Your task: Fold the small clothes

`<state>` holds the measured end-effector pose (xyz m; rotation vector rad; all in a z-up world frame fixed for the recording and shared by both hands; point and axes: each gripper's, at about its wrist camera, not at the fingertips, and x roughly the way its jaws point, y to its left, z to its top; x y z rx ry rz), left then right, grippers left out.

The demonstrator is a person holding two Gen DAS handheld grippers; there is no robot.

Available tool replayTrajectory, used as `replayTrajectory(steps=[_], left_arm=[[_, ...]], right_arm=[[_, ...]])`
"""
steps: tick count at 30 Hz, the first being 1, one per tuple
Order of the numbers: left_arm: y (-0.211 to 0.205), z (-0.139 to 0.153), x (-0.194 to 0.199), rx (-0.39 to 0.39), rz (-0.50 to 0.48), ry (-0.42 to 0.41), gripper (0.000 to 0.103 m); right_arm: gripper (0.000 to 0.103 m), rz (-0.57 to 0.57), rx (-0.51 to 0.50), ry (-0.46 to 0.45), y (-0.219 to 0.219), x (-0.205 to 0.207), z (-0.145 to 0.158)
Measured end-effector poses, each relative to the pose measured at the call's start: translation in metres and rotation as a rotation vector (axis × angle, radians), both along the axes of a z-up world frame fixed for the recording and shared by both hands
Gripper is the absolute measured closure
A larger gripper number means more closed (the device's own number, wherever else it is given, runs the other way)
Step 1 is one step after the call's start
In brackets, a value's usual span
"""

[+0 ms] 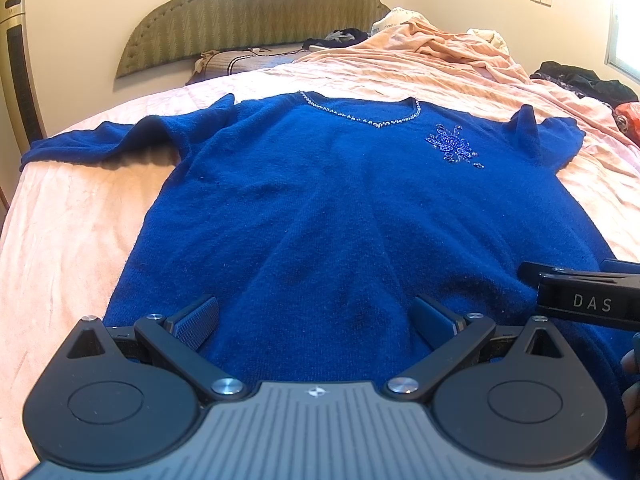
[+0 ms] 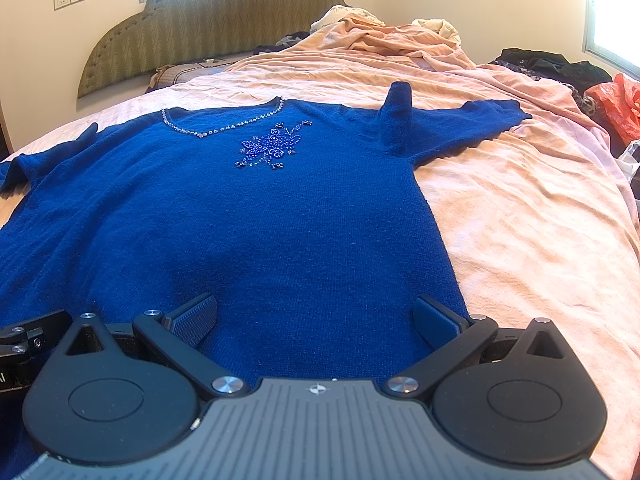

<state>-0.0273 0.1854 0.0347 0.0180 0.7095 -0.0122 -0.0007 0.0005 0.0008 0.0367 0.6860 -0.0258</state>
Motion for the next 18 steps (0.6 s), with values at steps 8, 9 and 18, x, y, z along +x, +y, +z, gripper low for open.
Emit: replayTrajectory(steps=[8,9,18], left_arm=[[-0.0007,0.0001,0.0,0.0,0.002,0.0,0.0],[-0.0007,0.0001,0.0,-0.001,0.003,-0.001,0.0],[-0.0017,0.0001,0.0006,0.004,0.005,0.0,0.0]], right_arm=[[0.0,0.0,0.002,0.0,-0.0004,-0.0002,-0.0002],[0.0,0.0,0.003,0.0,-0.0005,-0.0005,0.0001],[0.0,0.0,0.003,0.0,0.0,-0.0006,0.0001]])
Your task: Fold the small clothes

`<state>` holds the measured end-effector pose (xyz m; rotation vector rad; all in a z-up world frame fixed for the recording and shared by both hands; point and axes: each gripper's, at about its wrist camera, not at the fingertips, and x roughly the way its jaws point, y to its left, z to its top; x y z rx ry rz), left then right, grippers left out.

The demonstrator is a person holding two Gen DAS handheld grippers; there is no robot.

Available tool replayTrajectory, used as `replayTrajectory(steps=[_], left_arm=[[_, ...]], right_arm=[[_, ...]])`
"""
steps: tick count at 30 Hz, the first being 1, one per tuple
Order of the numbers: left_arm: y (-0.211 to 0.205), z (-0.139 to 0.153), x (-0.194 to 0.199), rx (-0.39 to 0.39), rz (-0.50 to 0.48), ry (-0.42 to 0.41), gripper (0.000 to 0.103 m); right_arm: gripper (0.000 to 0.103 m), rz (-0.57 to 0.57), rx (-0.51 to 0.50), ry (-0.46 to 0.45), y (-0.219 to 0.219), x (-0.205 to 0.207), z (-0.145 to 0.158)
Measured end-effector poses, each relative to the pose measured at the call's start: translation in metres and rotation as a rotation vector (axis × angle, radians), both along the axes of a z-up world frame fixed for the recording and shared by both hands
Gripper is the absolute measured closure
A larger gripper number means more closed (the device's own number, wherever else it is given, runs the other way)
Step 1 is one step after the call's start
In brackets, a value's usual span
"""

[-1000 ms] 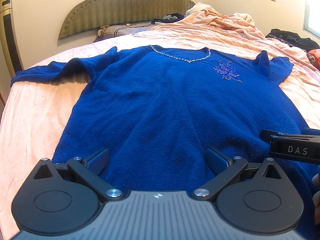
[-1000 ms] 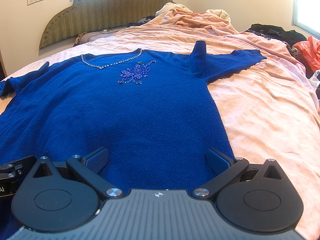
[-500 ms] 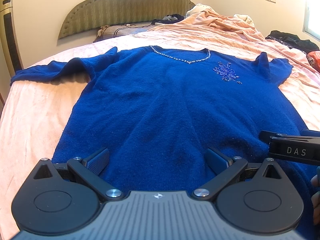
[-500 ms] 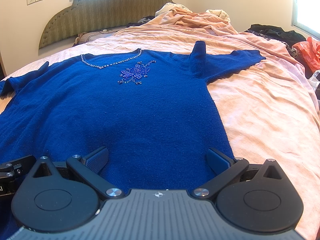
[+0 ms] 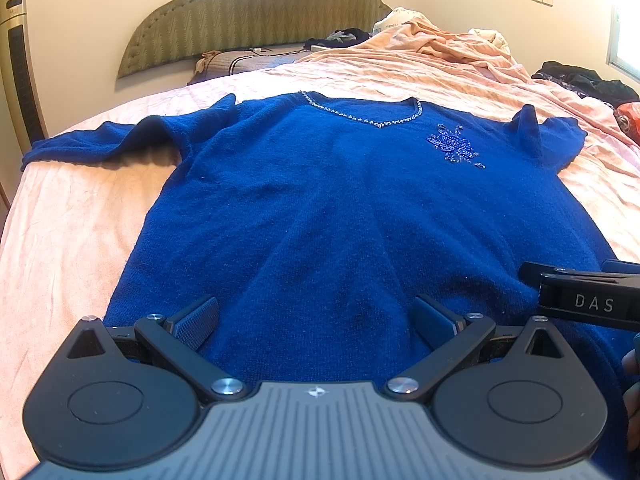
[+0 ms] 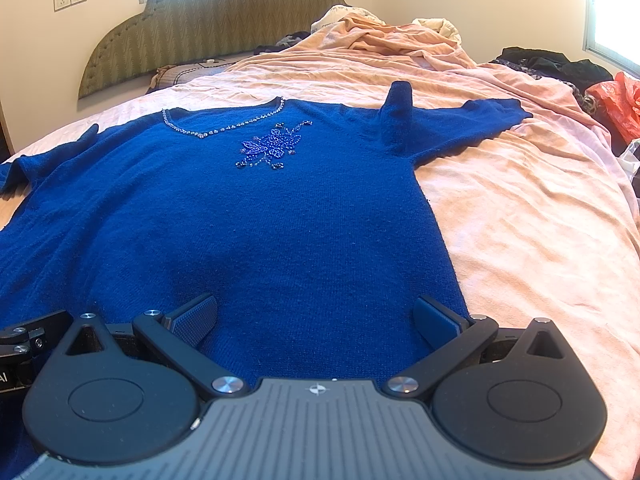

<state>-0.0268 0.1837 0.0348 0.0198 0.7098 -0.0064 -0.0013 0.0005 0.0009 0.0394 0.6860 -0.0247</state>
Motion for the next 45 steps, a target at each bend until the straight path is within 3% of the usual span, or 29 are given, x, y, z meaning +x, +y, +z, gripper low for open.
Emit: replayTrajectory(steps=[18,22,25,28,33,35,38,40,42,45], left_arm=[[0.0,0.0,0.0,-0.001,0.0,0.0,0.0],[0.0,0.0,0.0,-0.002,0.001,-0.001,0.0],[0.0,-0.001,0.0,0.0,0.002,-0.001,0.0],[0.001,-0.001,0.0,-0.001,0.003,-0.001,0.0],[0.0,-0.001,0.001,0.0,0.004,-0.001,0.0],[0.001,-0.001,0.001,-0.001,0.005,-0.001,0.0],[0.001,-0.001,0.001,0.0,0.007,-0.001,0.0],[0.0,-0.001,0.001,0.002,0.009,-0.001,0.0],[0.0,-0.001,0.001,0.002,0.009,-0.001,0.0],[0.0,-0.001,0.001,0.003,0.009,-0.001,0.0]], right_arm=[[0.0,0.032,0.03,-0.009,-0.007,-0.002,0.007],[0.0,0.141,0.105,-0.187,-0.037,-0.007,0.043],[0.0,0.165,0.214,-0.283,-0.086,0.008,0.073],[0.0,0.119,0.418,-0.249,-0.158,0.051,0.084],[0.001,-0.147,0.831,-0.227,-0.3,0.127,0.064],[0.004,-0.221,0.944,-0.259,-0.345,0.155,0.05],[0.008,-0.317,1.052,-0.321,-0.4,0.193,0.028],[0.015,-0.371,1.094,-0.318,-0.426,0.222,0.008],[0.023,-0.418,1.105,-0.306,-0.442,0.249,-0.012],[0.023,-0.422,1.09,-0.312,-0.449,0.286,-0.031]])
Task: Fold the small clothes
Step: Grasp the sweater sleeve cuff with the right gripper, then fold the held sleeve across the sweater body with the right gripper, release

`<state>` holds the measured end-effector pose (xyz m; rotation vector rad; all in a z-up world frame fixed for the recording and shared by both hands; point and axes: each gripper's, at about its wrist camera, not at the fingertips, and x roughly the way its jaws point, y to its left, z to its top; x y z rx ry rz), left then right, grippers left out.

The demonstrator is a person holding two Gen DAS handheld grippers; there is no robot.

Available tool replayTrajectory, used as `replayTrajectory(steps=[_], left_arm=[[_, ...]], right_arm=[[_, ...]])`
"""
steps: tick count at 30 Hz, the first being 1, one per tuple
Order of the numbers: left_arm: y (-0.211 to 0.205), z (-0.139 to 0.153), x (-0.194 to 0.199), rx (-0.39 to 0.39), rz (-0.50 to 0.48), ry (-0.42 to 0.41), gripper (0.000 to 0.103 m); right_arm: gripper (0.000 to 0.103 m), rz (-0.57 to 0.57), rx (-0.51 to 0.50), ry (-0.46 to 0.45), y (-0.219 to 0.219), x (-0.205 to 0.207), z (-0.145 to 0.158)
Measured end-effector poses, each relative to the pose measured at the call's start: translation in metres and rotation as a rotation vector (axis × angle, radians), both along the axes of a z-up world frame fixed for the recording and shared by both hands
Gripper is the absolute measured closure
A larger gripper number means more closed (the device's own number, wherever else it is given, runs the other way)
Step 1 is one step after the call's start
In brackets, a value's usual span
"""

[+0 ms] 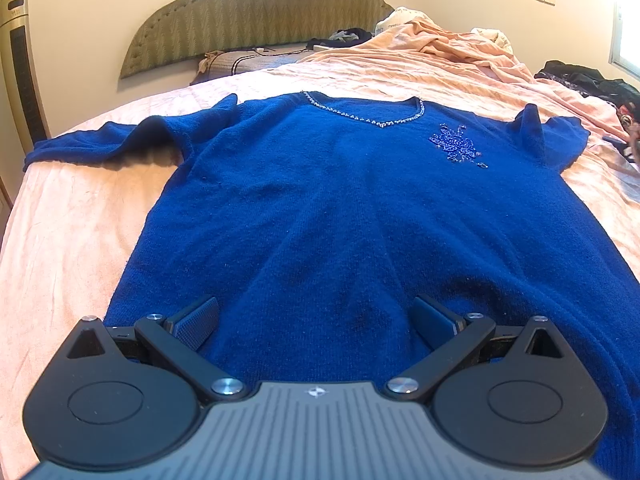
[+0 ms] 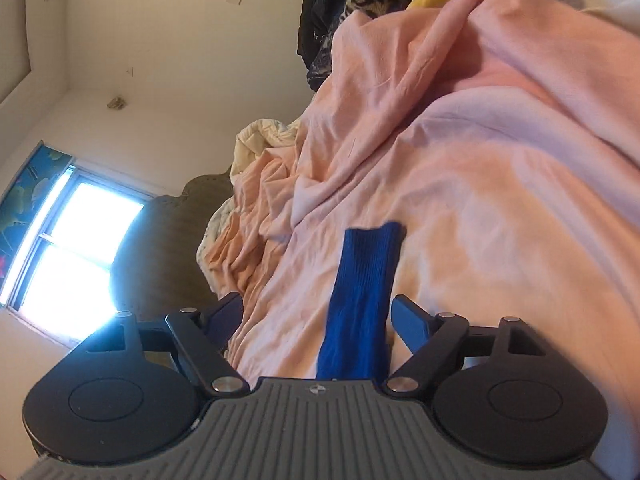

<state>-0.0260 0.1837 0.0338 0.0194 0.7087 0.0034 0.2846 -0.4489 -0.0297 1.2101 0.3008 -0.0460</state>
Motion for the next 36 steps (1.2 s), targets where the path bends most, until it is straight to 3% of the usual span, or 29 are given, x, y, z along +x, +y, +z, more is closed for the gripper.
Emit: replayTrajectory(steps=[2,6,8,10,13,17,21,25,28,32,36], left_arm=[[0.0,0.0,0.0,-0.001,0.0,0.0,0.0],[0.0,0.0,0.0,-0.001,0.001,0.0,0.0],[0.0,0.0,0.0,-0.001,0.002,0.0,0.0],[0.0,0.0,0.0,-0.004,0.002,-0.001,0.0],[0.0,0.0,0.001,-0.007,0.003,-0.002,0.0],[0.001,0.001,0.001,-0.014,0.004,-0.004,0.0],[0.003,0.001,0.0,-0.026,0.006,-0.008,0.0],[0.006,0.002,-0.001,-0.049,0.009,-0.015,0.0],[0.009,0.003,-0.003,-0.074,0.013,-0.023,0.0],[0.011,0.003,-0.003,-0.086,0.017,-0.028,0.0],[0.009,0.003,-0.003,-0.076,0.015,-0.024,0.0]], right_arm=[[0.025,0.002,-0.041,0.019,0.002,0.019,-0.009],[0.045,0.004,-0.143,0.048,0.005,0.041,-0.013],[0.057,0.017,-0.194,0.076,0.01,0.048,-0.014],[0.081,0.013,-0.232,0.116,0.012,0.054,-0.017],[0.092,-0.004,-0.226,0.105,0.009,0.051,-0.015],[0.093,-0.008,-0.286,0.045,0.024,0.033,0.013],[0.093,0.042,-0.353,-0.079,0.052,-0.006,0.069],[0.093,0.197,-0.564,-0.222,0.121,-0.067,0.138],[0.093,0.368,-0.618,-0.34,0.192,-0.115,0.169],[0.094,0.592,-0.564,-0.425,0.294,-0.164,0.168],[0.093,0.732,-0.601,-0.355,0.385,-0.187,0.129]])
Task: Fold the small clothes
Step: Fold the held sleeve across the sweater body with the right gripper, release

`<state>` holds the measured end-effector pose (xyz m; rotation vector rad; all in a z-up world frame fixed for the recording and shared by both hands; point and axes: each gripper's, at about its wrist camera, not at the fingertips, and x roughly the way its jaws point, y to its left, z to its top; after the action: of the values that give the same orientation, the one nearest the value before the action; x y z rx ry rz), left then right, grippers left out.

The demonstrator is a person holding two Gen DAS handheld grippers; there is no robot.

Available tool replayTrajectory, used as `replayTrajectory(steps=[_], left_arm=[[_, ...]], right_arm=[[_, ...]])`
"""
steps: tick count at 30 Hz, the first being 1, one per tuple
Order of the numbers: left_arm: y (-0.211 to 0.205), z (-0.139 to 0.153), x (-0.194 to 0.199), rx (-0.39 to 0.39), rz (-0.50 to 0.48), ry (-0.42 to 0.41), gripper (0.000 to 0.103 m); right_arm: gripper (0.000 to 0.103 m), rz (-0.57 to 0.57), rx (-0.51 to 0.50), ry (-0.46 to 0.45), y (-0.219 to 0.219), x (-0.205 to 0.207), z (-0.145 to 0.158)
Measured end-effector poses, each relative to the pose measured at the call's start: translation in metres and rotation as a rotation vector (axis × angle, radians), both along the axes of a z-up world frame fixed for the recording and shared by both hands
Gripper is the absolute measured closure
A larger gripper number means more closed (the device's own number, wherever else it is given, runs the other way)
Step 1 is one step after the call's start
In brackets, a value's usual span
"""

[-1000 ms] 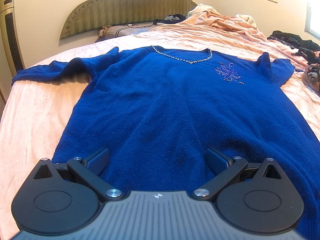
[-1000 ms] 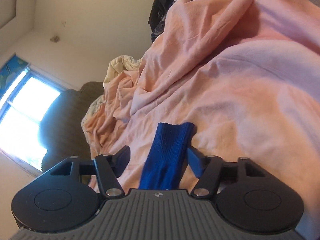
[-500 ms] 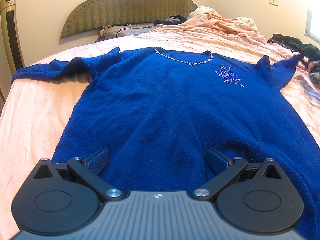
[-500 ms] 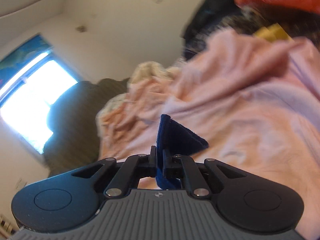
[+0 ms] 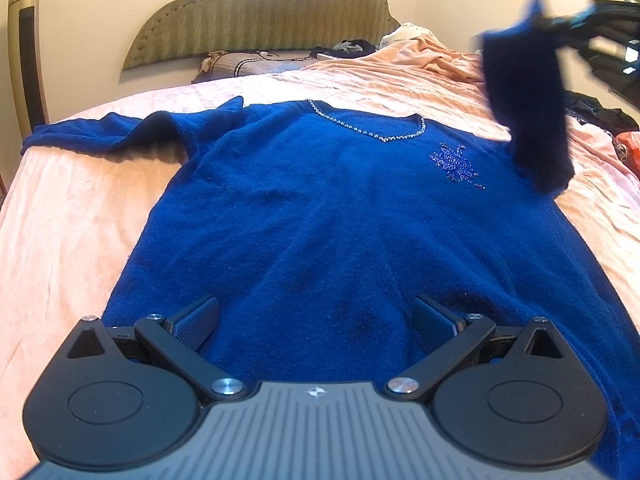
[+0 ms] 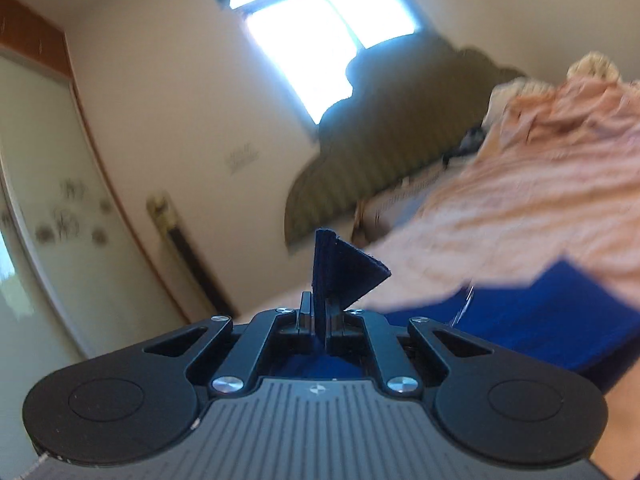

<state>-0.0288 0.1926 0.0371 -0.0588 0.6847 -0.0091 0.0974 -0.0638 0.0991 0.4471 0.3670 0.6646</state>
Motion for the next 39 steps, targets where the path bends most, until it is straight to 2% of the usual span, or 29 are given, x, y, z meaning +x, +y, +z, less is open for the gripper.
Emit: replayTrajectory(steps=[2,3,4,6,10,13,15,16,17,18,19,21,22,24,26,30,31,32,33,34,36,37,38,39], left_arm=[[-0.001,0.0,0.0,0.009,-0.001,0.003,0.0],[-0.001,0.0,0.0,0.015,-0.002,0.005,0.0],[-0.002,-0.001,0.0,0.021,-0.004,0.006,0.0],[-0.002,-0.001,0.0,0.023,-0.005,0.007,0.0],[0.002,0.0,-0.001,-0.009,-0.003,-0.002,0.0],[0.006,0.011,0.0,-0.058,0.024,-0.014,0.0],[0.008,0.026,0.007,-0.146,0.03,-0.029,0.0],[0.008,0.036,0.014,-0.219,0.019,-0.038,0.0],[0.006,0.045,0.023,-0.283,0.004,-0.045,0.0],[0.002,0.049,0.031,-0.31,-0.004,-0.047,0.0],[-0.007,0.054,0.044,-0.292,-0.008,-0.049,0.0],[-0.035,0.06,0.066,-0.151,-0.017,-0.064,0.0],[-0.052,0.061,0.078,-0.055,-0.036,-0.07,0.0],[-0.081,0.055,0.099,0.067,-0.092,-0.042,0.0],[-0.101,0.045,0.12,0.134,-0.117,0.003,0.0],[-0.129,0.03,0.141,0.275,-0.128,0.01,0.0],[-0.131,0.027,0.145,0.299,-0.111,0.022,0.008],[-0.131,0.025,0.149,0.3,-0.101,0.039,0.025],[-0.129,0.023,0.154,0.295,-0.084,0.067,0.035],[-0.122,0.022,0.157,0.286,-0.064,0.096,0.052],[-0.112,0.02,0.162,0.241,-0.038,0.142,0.064],[-0.106,0.02,0.161,0.21,-0.023,0.144,0.08],[-0.103,0.022,0.16,0.194,-0.013,0.146,0.089],[-0.1,0.025,0.16,0.192,-0.002,0.143,0.089]], right_arm=[[0.089,-0.016,-0.113,0.016,0.032,-0.008,-0.025],[0.081,-0.039,-0.171,0.017,0.042,-0.014,-0.034],[0.065,-0.056,-0.22,0.026,0.047,-0.019,-0.041],[0.049,-0.047,-0.203,0.042,0.041,-0.036,-0.046],[0.05,-0.096,-0.137,0.075,0.011,-0.073,-0.056],[0.05,-0.113,-0.147,0.143,-0.006,-0.083,-0.078],[0.05,-0.127,-0.144,0.201,-0.014,-0.09,-0.091],[0.049,-0.133,-0.116,0.228,-0.018,-0.09,-0.092],[0.047,-0.148,-0.087,0.217,-0.022,-0.093,-0.091],[0.04,-0.171,-0.067,0.199,-0.025,-0.096,-0.091],[0.039,-0.192,-0.052,0.196,-0.027,-0.098,-0.093],[0.039,-0.21,-0.026,0.202,-0.031,-0.101,-0.094],[0.039,-0.219,-0.011,0.193,-0.033,-0.104,-0.095],[0.039,-0.247,0.005,0.185,-0.037,-0.108,-0.095],[0.039,-0.259,0.02,0.195,-0.041,-0.108,-0.097],[0.038,-0.265,0.057,0.217,-0.046,-0.106,-0.098],[0.038,-0.266,0.065,0.219,-0.047,-0.104,-0.098],[0.037,-0.263,0.071,0.221,-0.048,-0.104,-0.099],[0.037,-0.262,0.077,0.223,-0.047,-0.102,-0.098],[0.037,-0.262,0.081,0.226,-0.048,-0.101,-0.098],[0.037,-0.257,0.087,0.228,-0.048,-0.099,-0.098],[0.037,-0.257,0.089,0.227,-0.049,-0.1,-0.099],[0.037,-0.258,0.089,0.226,-0.048,-0.1,-0.099],[0.037,-0.257,0.089,0.225,-0.049,-0.099,-0.099]])
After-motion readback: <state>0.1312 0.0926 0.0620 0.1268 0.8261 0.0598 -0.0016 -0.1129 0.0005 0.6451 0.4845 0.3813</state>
